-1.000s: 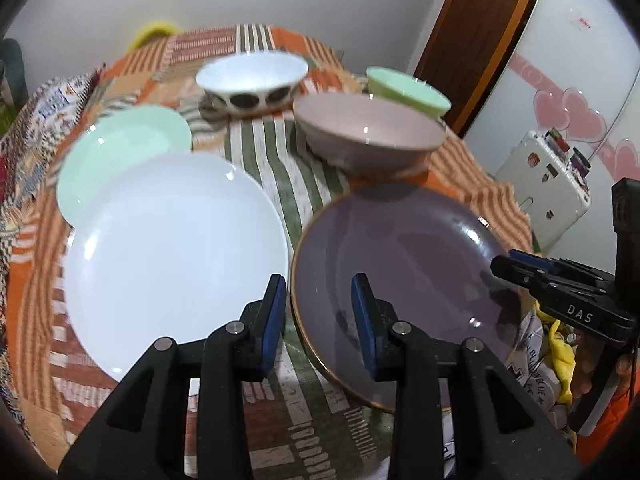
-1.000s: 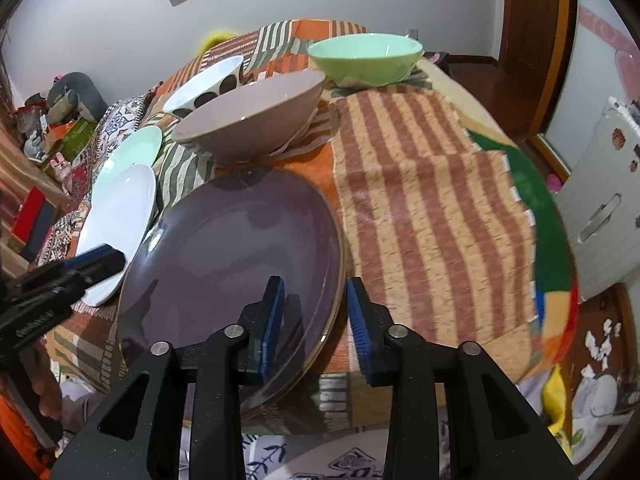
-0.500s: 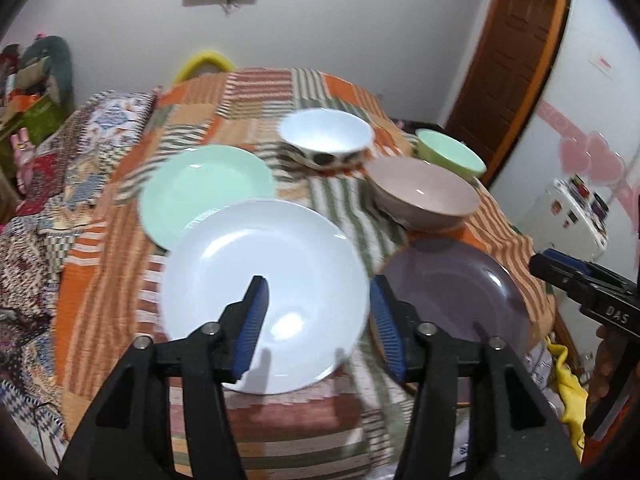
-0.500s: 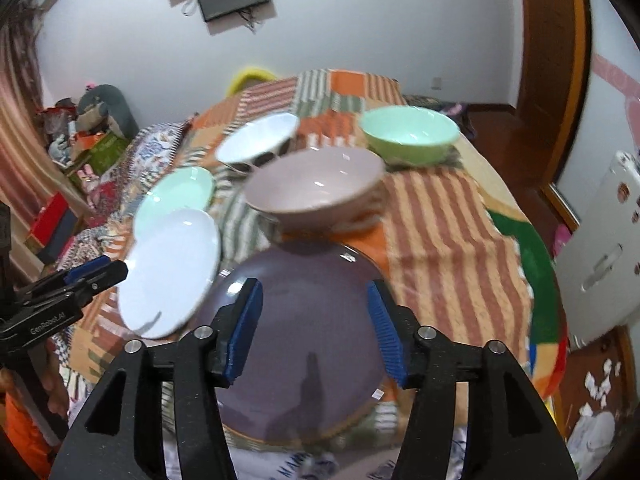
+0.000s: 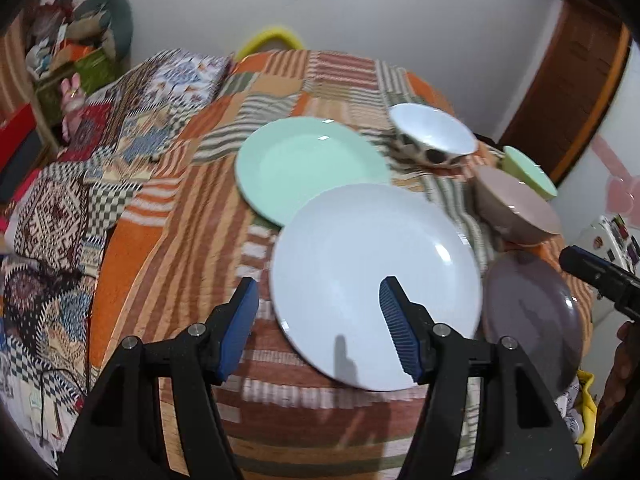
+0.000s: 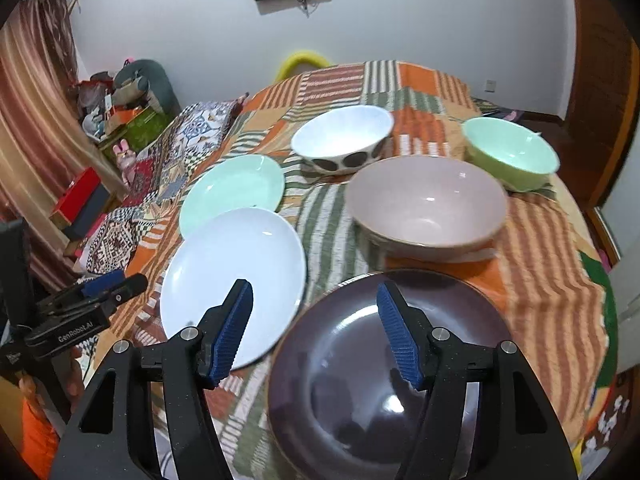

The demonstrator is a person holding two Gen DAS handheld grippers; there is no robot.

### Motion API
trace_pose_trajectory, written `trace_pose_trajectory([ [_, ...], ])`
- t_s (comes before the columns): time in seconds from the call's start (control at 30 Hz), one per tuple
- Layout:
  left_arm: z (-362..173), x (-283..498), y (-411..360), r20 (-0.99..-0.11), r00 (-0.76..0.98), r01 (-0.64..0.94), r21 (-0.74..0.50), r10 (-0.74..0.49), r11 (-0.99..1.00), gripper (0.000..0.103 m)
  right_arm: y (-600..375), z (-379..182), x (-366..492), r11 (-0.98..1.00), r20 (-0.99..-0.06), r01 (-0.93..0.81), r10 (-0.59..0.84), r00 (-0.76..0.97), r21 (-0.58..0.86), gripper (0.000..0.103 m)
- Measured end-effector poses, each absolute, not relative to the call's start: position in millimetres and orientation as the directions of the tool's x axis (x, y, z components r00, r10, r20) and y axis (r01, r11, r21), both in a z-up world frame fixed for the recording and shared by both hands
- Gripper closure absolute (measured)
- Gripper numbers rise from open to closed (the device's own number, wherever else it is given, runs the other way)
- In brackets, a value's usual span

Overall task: Organize plates and bowls
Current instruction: 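Close both grippers on the rim of the white plate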

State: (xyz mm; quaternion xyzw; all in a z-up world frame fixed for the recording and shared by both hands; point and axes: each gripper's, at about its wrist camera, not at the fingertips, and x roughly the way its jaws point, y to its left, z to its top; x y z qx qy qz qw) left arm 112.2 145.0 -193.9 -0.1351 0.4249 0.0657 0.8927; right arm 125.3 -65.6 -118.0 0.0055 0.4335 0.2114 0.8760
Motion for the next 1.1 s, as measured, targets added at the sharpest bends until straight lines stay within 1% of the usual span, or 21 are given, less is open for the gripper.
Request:
trace_pose_trajectory([
  [0.13, -208.3, 116.8, 158.7, -0.796, 0.605, -0.257, -0.178, 0.014, 0.950, 0.041, -50.6, -127.5, 139.4, 0.904, -0.775, -0.377, 0.383, 0.503, 0.202, 0.042],
  [0.3, -224.7, 125.5, 168.5, -0.820, 0.573, -0.261, -0.188, -0.005, 0.947, 0.041, -37.7, -140.7, 154.1, 0.898, -0.797, -0.380, 0.391, 0.461, 0.221, 0.042],
  [0.5, -236.9, 133.7, 168.5, -0.831, 0.556, -0.241, -0.204, -0.037, 0.949, 0.041, -21.8, -160.9, 167.1, 0.892, -0.836, -0.412, 0.364, 0.409, 0.186, 0.043],
  [0.57, -239.2, 136.6, 168.6, -0.830, 0.554, -0.233, -0.228, -0.064, 0.945, 0.041, -17.5, -164.5, 170.3, 0.893, -0.842, -0.414, 0.355, 0.405, 0.178, 0.046],
  [0.63, -242.1, 138.9, 171.1, -0.828, 0.554, -0.233, -0.259, -0.091, 0.937, 0.041, -15.0, -168.7, 174.6, 0.893, -0.849, -0.412, 0.352, 0.394, 0.179, 0.052],
  [0.7, -244.1, 141.6, 172.4, -0.829, 0.550, -0.233, -0.272, -0.104, 0.934, 0.041, -14.1, -172.1, 178.3, 0.896, -0.854, -0.402, 0.353, 0.383, 0.190, 0.056],
  [0.73, -244.7, 142.5, 172.7, -0.829, 0.549, -0.234, -0.276, -0.107, 0.932, 0.043, -13.7, -173.9, 180.3, 0.897, -0.856, -0.399, 0.352, 0.379, 0.193, 0.059],
  [0.93, -252.4, 145.3, 175.2, -0.833, 0.533, -0.230, -0.308, -0.145, 0.923, 0.069, -11.4, -186.4, 188.2, 0.902, -0.880, -0.388, 0.332, 0.339, 0.191, 0.073],
  [0.97, -254.0, 145.8, 175.5, -0.834, 0.531, -0.231, -0.312, -0.150, 0.921, 0.072, -11.5, -187.2, 187.9, 0.901, -0.882, -0.391, 0.329, 0.338, 0.187, 0.073],
  [1.1, -256.4, 146.5, 173.9, -0.834, 0.528, -0.226, -0.319, -0.160, 0.920, 0.075, -12.0, -187.8, 188.9, 0.897, -0.885, -0.402, 0.328, 0.330, 0.183, 0.074],
])
